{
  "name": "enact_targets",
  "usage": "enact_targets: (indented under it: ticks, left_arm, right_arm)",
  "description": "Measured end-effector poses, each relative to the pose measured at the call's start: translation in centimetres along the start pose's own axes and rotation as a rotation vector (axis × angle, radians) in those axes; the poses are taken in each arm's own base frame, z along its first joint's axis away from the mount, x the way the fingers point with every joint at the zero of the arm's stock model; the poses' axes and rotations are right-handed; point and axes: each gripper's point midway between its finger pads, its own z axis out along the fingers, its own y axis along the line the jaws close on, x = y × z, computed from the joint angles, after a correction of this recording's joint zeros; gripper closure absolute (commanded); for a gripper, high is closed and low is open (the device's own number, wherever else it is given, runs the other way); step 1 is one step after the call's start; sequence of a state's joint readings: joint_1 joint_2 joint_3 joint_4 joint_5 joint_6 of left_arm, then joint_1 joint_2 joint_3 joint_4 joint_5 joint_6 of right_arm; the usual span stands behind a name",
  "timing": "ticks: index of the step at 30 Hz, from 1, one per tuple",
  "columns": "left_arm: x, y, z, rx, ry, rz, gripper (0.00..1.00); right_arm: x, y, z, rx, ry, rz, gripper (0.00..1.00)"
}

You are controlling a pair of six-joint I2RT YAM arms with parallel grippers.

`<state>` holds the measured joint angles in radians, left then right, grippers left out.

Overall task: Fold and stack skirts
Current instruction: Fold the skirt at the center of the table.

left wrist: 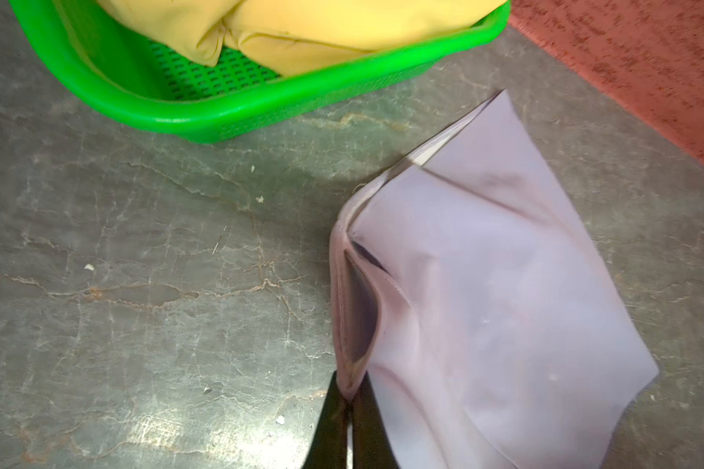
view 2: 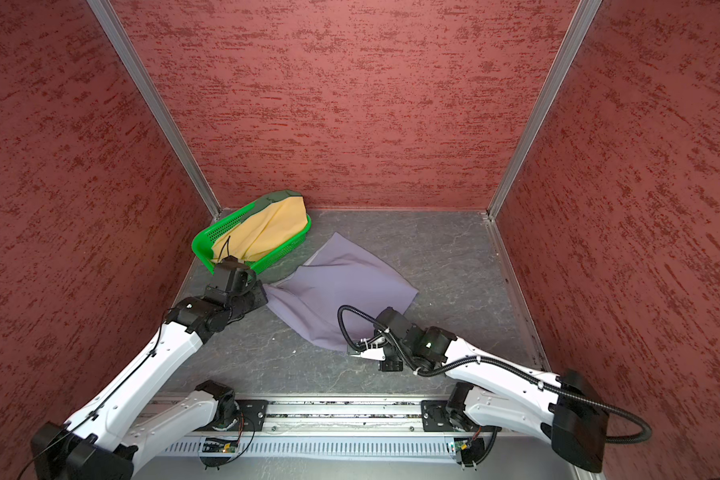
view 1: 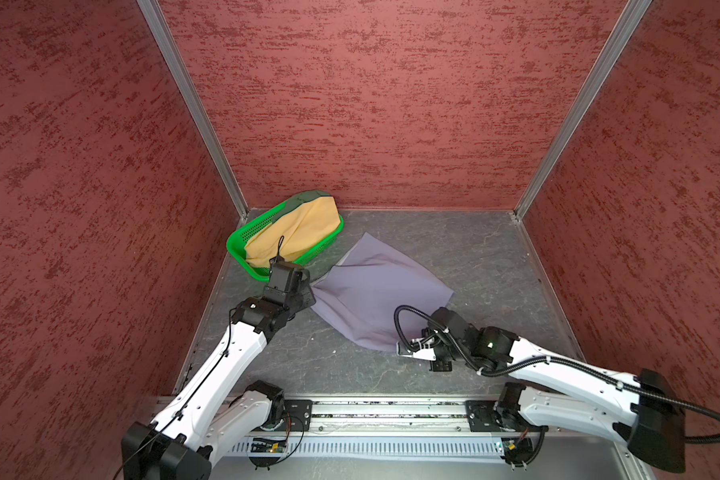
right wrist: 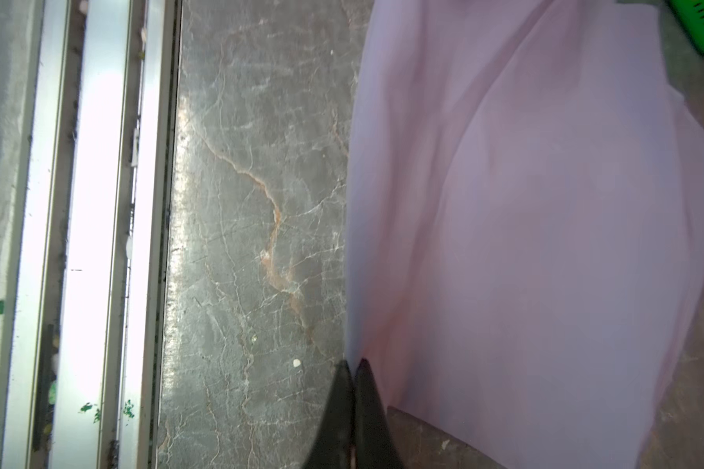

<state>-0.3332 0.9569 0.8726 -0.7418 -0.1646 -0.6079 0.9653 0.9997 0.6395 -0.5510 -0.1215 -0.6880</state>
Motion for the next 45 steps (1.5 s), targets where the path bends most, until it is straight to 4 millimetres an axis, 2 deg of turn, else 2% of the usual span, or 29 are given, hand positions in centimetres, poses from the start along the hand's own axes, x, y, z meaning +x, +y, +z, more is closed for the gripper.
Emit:
enact_targets:
  ticks: [4, 10, 15, 18, 23, 33, 45]
  left_arm:
    - [-1.7, -1.6, -0.7, 0.035, -0.021, 0.016, 1.0]
    - [-2.4, -2.9, 0.4, 0.041, 0.008, 0.044, 1.0]
    - [-3.9, -4.4, 1.0, 0.051, 0.015, 0.067, 1.0]
    - [-5.6, -6.1, 2.1, 0.066, 0.008, 0.088, 1.0]
    - [-7.7, -8.8, 4.9, 0.079, 0.019, 0.121, 1.0]
    - [-10.1, -12.8, 10.4, 0.071, 0.039, 0.173, 1.0]
    - [-9.4, -15.3, 17.8, 0.021, 0.066, 0.219, 1.0]
  right_arm:
    - [-0.5, -1.0, -0.6, 0.028, -0.014, 0.031, 1.0]
    - [1.1, -3.0, -0.9, 0.08, 0.017, 0.15, 1.0]
    - [3.0, -6.5, -1.9, 0.176, 0.037, 0.307, 1.0]
    - [4.1, -8.8, -2.4, 0.233, 0.045, 0.376, 1.0]
    - [5.5, -11.7, -2.7, 0.294, 0.061, 0.447, 1.0]
    - [8.2, -17.7, -3.2, 0.389, 0.093, 0.534, 1.0]
    - [13.2, -20.9, -2.0, 0.424, 0.111, 0.645, 1.0]
